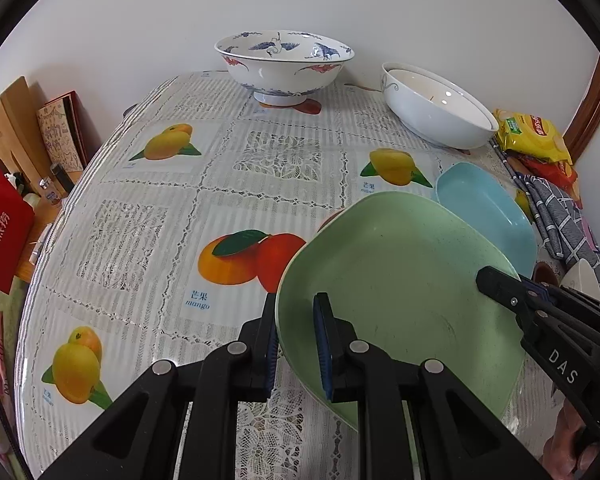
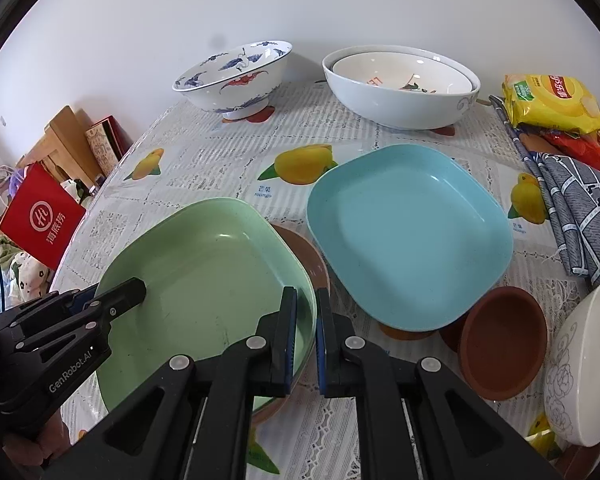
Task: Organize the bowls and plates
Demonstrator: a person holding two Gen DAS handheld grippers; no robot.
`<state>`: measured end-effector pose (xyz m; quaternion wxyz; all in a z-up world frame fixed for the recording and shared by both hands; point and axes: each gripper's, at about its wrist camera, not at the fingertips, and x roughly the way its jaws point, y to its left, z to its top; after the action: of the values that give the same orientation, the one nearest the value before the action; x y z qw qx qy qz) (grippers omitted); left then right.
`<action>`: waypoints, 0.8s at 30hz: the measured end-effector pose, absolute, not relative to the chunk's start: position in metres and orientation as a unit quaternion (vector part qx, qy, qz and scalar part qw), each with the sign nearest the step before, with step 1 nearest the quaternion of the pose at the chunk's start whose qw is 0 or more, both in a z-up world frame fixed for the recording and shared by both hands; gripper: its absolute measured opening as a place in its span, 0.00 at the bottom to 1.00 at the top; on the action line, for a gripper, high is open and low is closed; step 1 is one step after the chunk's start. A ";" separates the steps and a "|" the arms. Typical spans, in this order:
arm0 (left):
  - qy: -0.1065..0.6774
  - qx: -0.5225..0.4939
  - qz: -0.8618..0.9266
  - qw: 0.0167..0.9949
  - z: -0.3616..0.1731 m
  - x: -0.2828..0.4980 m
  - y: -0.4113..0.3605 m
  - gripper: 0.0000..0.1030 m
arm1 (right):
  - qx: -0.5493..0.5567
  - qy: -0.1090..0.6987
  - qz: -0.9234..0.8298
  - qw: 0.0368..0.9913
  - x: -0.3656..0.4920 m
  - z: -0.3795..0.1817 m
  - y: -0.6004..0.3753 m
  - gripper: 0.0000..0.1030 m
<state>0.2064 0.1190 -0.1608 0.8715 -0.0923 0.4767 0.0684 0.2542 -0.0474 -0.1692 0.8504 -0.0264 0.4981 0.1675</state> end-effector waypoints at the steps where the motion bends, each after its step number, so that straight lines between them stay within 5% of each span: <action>1: 0.477 -0.092 0.068 0.871 -0.161 0.207 0.119 0.16 | -0.029 0.497 0.168 0.851 0.256 -0.170 -0.047 0.08; 19: 0.495 -0.087 0.057 0.863 -0.162 0.202 0.116 0.20 | -0.063 0.481 0.171 0.857 0.266 -0.173 -0.033 0.24; 21: 0.493 -0.087 0.054 0.864 -0.158 0.200 0.116 0.23 | -0.059 0.478 0.176 0.859 0.264 -0.168 -0.033 0.24; 24: 0.483 -0.082 0.056 0.870 -0.150 0.194 0.114 0.41 | -0.057 0.471 0.174 0.863 0.259 -0.159 -0.035 0.31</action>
<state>0.1943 0.1144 -0.1504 0.8699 -0.0817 0.4832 0.0558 0.2590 -0.0348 -0.1589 0.8626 -0.0574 0.4714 0.1742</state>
